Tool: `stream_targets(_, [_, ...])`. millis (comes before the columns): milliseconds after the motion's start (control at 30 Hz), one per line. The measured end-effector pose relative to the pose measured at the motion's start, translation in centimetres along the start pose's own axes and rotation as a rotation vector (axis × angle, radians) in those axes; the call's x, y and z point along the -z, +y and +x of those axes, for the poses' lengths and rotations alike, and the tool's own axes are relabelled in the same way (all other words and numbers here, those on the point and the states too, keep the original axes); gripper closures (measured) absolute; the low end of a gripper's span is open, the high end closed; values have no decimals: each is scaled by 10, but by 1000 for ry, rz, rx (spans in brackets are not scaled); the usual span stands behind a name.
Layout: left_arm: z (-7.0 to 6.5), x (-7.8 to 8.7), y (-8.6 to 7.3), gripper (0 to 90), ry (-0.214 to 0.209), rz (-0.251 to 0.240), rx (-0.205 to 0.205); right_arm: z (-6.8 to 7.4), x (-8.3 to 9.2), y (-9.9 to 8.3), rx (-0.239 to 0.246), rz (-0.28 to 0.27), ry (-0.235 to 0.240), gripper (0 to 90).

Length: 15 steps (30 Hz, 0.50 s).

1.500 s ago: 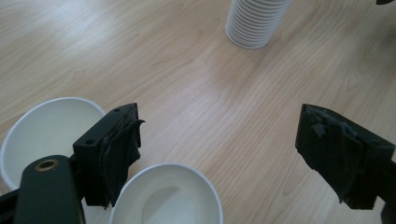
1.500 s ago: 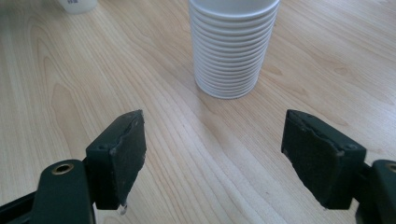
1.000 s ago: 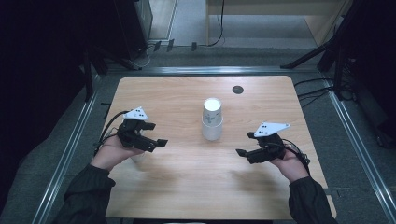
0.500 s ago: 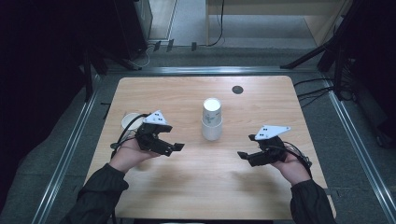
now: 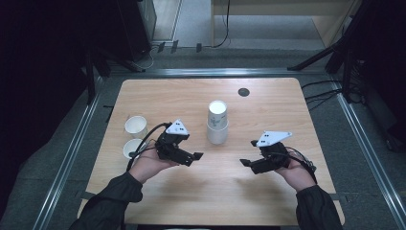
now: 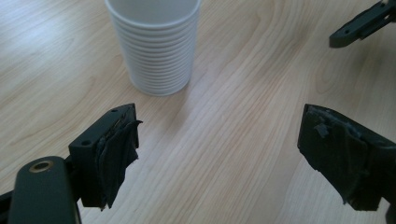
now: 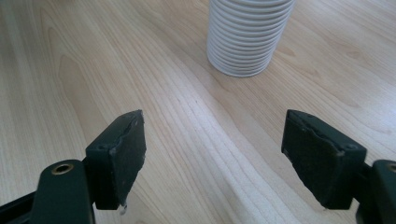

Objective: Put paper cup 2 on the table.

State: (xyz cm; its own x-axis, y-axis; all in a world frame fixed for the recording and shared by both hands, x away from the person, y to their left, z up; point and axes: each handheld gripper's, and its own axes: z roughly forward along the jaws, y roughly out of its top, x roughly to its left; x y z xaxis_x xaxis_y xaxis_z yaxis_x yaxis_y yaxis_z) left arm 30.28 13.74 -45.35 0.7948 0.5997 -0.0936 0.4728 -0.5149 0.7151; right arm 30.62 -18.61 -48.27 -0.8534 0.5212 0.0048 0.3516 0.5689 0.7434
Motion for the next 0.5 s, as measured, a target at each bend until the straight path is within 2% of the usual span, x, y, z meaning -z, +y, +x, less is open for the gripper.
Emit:
stream_targets(67, [-2, -4, 1, 127, 6, -2, -8, 1, -2, 0, 7, 8, -1, 221])
stream_targets(200, [-5, -13, -1, 128, 3, -19, 10, 3, -5, 0, 17, 17, 8, 221])
stream_targets(267, [-6, -21, -3, 128, 5, 2, 18, 4, -6, 0, 20, 20, 11, 221])
stream_targets(400, [-9, -34, -6, 128, 16, 66, -5, 6, -8, 1, 29, 26, 22, 221])
stream_targets(500, [-10, -37, -8, 128, 4, 67, -13, 7, -9, 1, 32, 33, 28, 220])
